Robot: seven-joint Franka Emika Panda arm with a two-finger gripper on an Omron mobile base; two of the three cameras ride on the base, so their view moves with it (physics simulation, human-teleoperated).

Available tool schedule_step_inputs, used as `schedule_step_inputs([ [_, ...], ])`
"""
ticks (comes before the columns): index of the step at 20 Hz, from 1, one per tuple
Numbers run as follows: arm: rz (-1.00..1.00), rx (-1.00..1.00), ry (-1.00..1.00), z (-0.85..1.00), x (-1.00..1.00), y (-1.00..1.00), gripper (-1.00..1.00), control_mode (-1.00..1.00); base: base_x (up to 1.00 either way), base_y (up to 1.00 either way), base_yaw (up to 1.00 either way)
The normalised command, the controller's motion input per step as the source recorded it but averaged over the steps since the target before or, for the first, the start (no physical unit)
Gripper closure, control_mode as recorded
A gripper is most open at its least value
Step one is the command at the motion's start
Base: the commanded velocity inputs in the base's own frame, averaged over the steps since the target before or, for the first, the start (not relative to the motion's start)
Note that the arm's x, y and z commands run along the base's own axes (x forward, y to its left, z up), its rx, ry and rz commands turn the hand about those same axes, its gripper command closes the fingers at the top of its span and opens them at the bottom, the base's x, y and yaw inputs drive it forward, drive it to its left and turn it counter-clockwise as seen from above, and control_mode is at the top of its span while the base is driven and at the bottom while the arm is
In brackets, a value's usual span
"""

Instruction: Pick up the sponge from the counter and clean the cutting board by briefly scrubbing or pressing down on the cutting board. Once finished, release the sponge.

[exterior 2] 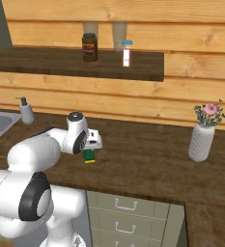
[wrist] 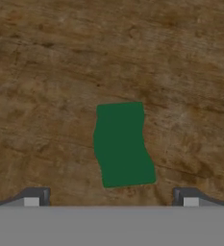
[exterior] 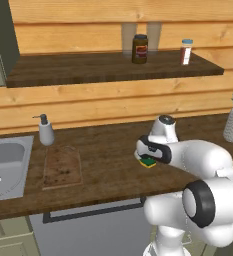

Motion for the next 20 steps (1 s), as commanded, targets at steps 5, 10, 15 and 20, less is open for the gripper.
schedule_step_inputs([
  [5,0.0,0.0,0.0,-0.3,0.12,0.02,-1.0,-1.0,0.0,0.0,0.0],
  [10,0.0,0.0,0.01,-0.19,0.2,0.0,-1.0,-1.0,0.0,0.0,0.0],
  [15,0.0,0.0,0.01,-0.18,0.18,0.0,-1.0,-1.0,0.0,0.0,0.0],
  [20,0.0,0.0,0.01,-0.17,0.17,0.0,-1.0,-1.0,0.0,0.0,0.0],
])
